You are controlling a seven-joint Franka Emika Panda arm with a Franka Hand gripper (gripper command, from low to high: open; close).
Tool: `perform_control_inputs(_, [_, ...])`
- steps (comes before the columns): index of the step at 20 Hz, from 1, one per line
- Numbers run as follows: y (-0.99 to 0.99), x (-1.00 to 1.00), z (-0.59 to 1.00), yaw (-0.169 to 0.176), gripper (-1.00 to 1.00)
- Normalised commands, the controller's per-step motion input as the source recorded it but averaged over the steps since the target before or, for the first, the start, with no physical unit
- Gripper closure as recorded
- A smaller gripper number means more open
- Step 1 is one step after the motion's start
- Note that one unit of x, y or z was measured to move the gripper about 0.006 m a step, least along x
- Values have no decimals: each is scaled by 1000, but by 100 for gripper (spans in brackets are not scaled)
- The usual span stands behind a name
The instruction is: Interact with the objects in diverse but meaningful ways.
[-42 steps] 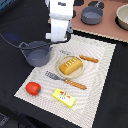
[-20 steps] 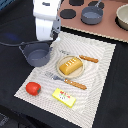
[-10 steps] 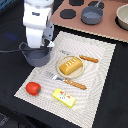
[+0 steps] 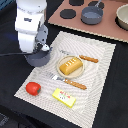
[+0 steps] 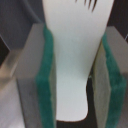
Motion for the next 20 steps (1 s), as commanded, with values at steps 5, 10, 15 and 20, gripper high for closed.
perform_control_inputs(5, [-37,-478,0,30,-100])
perform_control_inputs(10, [-44,-420,0,28,-100])
perform_control_inputs(15, [-62,-379,0,17,-100])
perform_control_inputs(20, [81,-314,-53,27,-100])
